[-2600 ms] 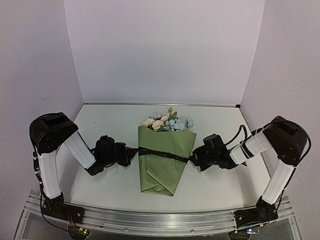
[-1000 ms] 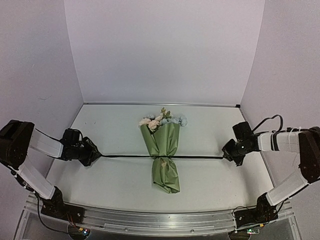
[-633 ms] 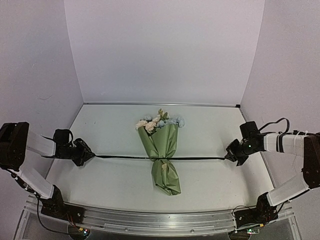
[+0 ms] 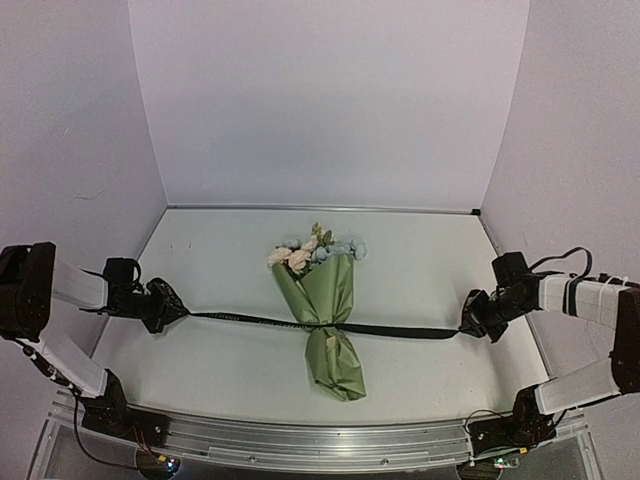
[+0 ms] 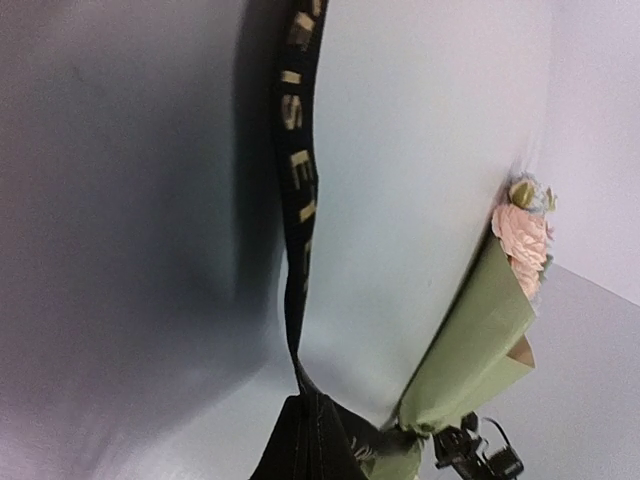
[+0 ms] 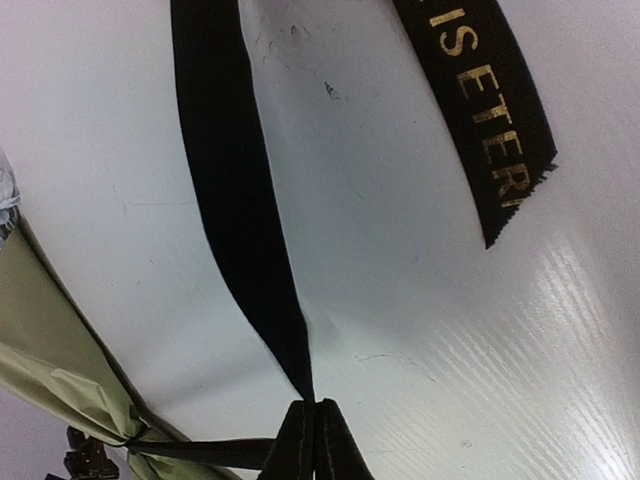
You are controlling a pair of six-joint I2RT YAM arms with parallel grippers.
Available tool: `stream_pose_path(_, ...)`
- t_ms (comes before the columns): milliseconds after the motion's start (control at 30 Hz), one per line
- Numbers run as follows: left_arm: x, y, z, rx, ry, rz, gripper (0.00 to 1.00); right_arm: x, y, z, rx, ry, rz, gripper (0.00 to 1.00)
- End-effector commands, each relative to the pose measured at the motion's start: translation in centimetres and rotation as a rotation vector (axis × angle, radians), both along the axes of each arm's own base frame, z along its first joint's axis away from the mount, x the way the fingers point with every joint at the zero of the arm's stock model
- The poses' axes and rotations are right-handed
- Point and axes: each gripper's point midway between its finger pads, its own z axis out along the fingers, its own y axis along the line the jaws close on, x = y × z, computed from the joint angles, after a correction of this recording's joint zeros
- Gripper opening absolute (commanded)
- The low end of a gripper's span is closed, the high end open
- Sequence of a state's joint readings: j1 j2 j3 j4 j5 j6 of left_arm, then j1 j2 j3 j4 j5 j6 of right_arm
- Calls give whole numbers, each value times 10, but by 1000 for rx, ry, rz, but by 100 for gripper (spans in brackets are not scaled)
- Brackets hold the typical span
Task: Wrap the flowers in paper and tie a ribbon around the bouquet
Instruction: Tie the ribbon around the folded bouquet.
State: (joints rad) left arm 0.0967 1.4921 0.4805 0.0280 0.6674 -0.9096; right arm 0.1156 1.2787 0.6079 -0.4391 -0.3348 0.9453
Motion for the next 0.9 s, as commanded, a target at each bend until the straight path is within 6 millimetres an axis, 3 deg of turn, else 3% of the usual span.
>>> stream_pose_path(0,36,39,22,196,-109,68,17,-6,-37,13,-237,1,5,25)
stream_pose_path(100,44,43,42,233,-145,64,34,-7,-32,26,-261,-19,64,47)
stream_pose_path(167,47,43,53,259,-163,53,46,-5,-20,35,-263,-60,139,55)
stream_pose_path(333,46,20,72,341,-185,-14,63,5,38,52,-252,-154,430,60)
stream_pose_path(433,41,-10,81,347,-224,-88,66,6,82,54,-208,-188,597,61)
stream_pose_path(600,26,-82,88,312,-279,-281,66,13,154,66,-182,-296,904,61)
stream_pose_path(667,17,-108,88,330,-309,-400,65,12,174,63,-172,-317,1016,61)
stream_pose_path(867,-7,-156,63,495,-342,-729,63,9,212,64,-181,-394,1249,66)
